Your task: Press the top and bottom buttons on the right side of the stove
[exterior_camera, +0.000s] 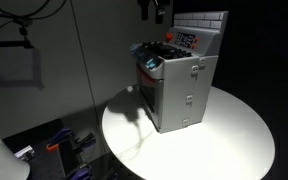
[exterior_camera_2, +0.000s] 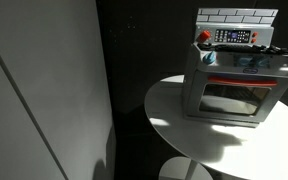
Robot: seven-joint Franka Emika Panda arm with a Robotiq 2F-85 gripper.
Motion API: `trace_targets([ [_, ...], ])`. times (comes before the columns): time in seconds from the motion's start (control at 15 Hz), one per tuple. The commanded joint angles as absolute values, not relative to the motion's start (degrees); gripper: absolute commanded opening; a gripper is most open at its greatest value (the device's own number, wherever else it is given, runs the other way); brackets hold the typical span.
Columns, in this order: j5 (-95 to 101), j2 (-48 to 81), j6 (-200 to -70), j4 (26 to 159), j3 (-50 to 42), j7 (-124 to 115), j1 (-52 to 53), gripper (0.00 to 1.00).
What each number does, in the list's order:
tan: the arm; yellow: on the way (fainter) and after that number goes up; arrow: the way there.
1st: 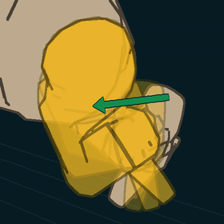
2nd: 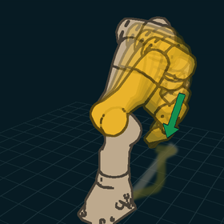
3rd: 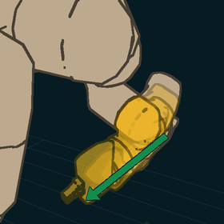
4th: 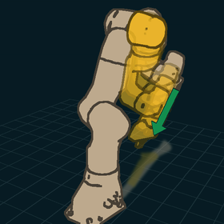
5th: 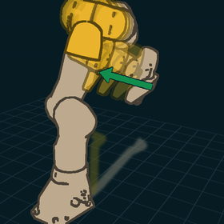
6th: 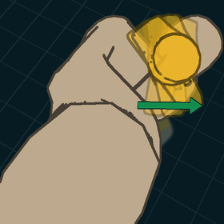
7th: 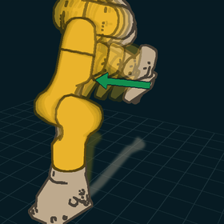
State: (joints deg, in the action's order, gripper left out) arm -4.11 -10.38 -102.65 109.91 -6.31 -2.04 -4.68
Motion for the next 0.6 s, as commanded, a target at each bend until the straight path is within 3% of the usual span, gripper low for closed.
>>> trace_targets([
  [0.0, -2.6, -15.1, -100.0, 111.4, -5.7, -3.3, -5.1, 1.0],
  [0.53, -3.5, -15.7, -97.0, 110.4, -6.0, -2.1, -4.9, 1.0],
])
